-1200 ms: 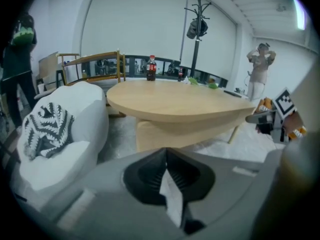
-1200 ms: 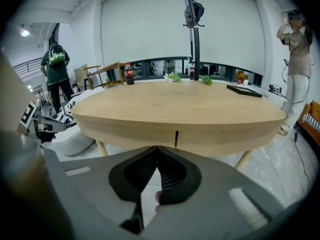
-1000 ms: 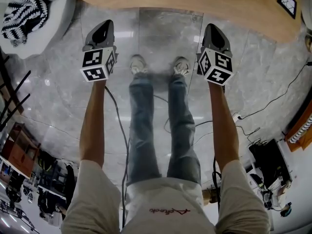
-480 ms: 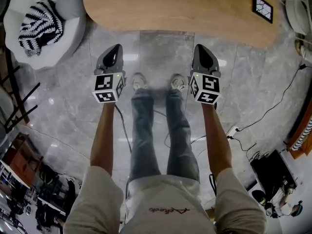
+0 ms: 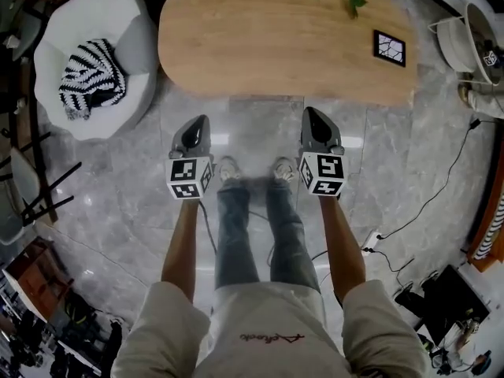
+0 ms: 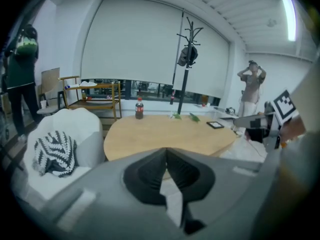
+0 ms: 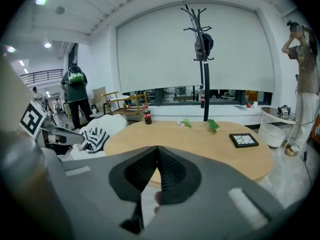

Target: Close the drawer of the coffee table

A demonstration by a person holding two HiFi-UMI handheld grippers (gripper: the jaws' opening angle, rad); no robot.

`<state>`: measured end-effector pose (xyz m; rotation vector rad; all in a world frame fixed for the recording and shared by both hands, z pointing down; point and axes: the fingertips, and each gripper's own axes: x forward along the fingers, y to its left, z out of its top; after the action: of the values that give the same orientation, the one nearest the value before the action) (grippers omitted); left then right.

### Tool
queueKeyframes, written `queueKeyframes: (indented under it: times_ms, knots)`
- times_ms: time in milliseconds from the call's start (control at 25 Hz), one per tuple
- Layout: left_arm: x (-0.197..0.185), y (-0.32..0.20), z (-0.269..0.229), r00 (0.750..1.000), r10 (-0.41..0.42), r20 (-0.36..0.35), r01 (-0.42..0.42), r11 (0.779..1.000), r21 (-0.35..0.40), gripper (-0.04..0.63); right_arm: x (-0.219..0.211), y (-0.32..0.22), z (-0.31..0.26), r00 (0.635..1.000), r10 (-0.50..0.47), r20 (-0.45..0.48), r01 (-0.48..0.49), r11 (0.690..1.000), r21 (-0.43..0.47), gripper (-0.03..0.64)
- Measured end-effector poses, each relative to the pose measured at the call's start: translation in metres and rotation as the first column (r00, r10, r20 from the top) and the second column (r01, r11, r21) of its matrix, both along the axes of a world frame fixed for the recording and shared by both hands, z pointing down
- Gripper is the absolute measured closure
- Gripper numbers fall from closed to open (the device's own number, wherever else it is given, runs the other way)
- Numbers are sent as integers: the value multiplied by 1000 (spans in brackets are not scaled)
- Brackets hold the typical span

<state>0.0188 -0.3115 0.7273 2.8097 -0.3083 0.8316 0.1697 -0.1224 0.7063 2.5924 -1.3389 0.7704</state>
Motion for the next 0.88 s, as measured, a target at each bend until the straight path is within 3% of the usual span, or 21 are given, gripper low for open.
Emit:
queueKeyframes:
  times_ms: [280, 480, 880]
  knots:
    - [2, 19, -76, 999, 28, -31, -28, 999, 19, 594, -7, 9, -76, 1000, 0, -22, 1, 999, 35, 614]
    - [-1, 30, -146, 995, 28, -91, -24, 999, 45, 595, -13, 16, -134, 999, -20, -38, 23, 996, 87, 614]
    - [-35, 54, -266, 986, 26, -165, -10, 995, 97, 595, -35, 43, -268, 992, -29, -119, 48, 986, 158, 614]
